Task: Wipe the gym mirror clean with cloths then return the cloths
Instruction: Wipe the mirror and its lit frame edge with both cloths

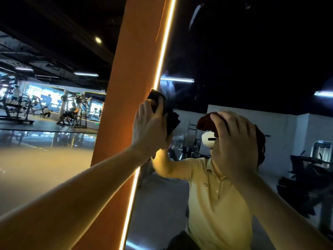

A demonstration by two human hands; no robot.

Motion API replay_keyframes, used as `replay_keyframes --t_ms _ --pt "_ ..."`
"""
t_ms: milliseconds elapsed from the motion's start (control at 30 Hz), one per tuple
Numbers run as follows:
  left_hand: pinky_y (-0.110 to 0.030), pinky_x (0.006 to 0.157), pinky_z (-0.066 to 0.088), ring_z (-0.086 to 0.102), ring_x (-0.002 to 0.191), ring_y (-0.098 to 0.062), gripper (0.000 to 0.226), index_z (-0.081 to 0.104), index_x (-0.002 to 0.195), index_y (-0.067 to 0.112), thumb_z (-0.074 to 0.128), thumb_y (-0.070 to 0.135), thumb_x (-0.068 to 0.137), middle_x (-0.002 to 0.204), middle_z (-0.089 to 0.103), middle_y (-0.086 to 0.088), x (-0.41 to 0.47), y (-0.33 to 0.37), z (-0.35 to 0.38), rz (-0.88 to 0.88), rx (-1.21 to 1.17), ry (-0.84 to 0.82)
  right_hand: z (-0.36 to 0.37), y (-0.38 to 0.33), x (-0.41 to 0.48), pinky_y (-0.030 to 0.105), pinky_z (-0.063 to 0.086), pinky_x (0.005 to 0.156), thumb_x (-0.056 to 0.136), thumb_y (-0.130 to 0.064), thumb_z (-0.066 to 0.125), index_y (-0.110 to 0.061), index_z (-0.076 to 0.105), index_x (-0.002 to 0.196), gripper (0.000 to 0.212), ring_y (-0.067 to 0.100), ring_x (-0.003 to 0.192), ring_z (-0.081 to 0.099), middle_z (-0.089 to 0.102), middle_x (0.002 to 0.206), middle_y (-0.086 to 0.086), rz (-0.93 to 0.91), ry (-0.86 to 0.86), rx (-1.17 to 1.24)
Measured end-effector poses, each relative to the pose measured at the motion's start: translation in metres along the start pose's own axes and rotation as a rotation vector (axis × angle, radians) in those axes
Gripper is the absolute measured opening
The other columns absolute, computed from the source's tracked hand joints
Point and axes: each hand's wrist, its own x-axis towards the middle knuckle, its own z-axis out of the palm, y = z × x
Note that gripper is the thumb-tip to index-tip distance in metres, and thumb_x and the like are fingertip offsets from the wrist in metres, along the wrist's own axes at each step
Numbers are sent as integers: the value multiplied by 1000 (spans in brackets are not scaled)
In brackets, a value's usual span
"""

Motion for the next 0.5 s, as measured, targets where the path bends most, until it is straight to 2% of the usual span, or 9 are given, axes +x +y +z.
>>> replay_keyframes --t_ms 67,133,267,333,367,433,500 --pt "-49 105 45 47 119 -35 66 44 155 3 29 41 103 136 47 -24 49 9 5 -7 49 36 0 0 0 55 38 111 85 -3 65 -8 48 141 59 36 134 45 56 141 18 -2 9 16" --pt "-49 100 46 48 115 -35 56 46 154 4 37 33 107 134 50 -24 40 13 13 26 39 67 -1 3 0 56 40 110 80 0 75 -8 49 140 66 36 132 47 58 139 18 -7 15 23" --pt "-48 91 51 52 108 -34 54 46 153 7 37 39 111 130 52 -20 -70 -13 14 518 24 -74 0 3 0 50 34 111 75 1 78 -8 51 139 70 34 133 44 58 139 17 -12 19 3" --pt "-45 95 52 54 112 -33 55 45 152 7 34 44 113 135 50 -20 -73 -31 8 627 93 -108 0 3 1 50 34 110 75 0 79 -8 50 139 71 34 133 45 58 139 17 -4 11 6" --pt "-46 97 53 55 115 -35 57 46 151 4 38 44 111 138 52 -23 -56 -33 9 602 125 -88 0 3 1 50 34 110 75 -1 79 -9 50 140 71 35 133 45 58 139 17 0 5 8" --pt "-54 107 49 53 127 -45 67 45 154 -1 41 44 104 145 49 -32 -2 -21 7 411 150 -30 0 5 -1 49 34 111 75 -4 78 -9 50 140 71 35 132 46 58 139 17 -11 -11 17" --pt "-53 126 23 29 152 -46 69 28 162 -2 29 43 109 164 27 -32 59 0 3 186 111 -60 -1 6 -4 50 36 111 75 -7 81 -10 48 141 74 34 133 46 57 140 16 -38 -36 30"
